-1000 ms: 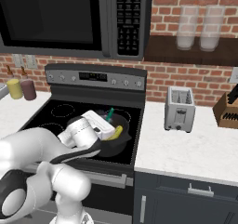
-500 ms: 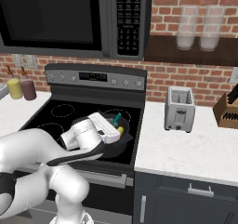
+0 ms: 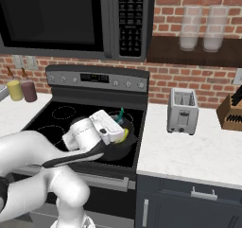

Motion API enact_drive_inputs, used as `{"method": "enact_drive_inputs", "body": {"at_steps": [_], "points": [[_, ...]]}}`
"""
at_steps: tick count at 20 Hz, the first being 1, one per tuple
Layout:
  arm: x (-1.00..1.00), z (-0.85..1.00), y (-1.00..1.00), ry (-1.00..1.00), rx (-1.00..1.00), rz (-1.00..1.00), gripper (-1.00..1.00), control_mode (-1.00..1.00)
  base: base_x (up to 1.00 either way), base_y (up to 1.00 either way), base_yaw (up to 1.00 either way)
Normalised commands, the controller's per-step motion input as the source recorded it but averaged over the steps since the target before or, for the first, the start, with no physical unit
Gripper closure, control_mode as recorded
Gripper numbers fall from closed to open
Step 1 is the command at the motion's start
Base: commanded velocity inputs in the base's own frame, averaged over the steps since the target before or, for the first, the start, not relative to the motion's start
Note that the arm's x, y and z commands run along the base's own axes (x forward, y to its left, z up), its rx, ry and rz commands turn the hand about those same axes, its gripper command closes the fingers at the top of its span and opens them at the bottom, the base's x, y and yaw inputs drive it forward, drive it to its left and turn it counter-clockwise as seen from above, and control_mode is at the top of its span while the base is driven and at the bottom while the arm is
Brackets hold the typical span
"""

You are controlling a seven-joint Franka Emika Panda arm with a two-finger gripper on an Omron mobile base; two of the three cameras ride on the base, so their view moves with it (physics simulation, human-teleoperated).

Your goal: Put the lemon wedge and cucumber in the pot. Retrieve the spatula and lightly stir the vegetables in the pot.

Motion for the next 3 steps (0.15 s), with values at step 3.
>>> {"method": "enact_drive_inputs", "body": {"at_steps": [3], "points": [[0.3, 1.0, 0.0, 0.1, -0.24, -0.1, 1.0, -1.0, 0.0, 0.0, 0.0]]}}
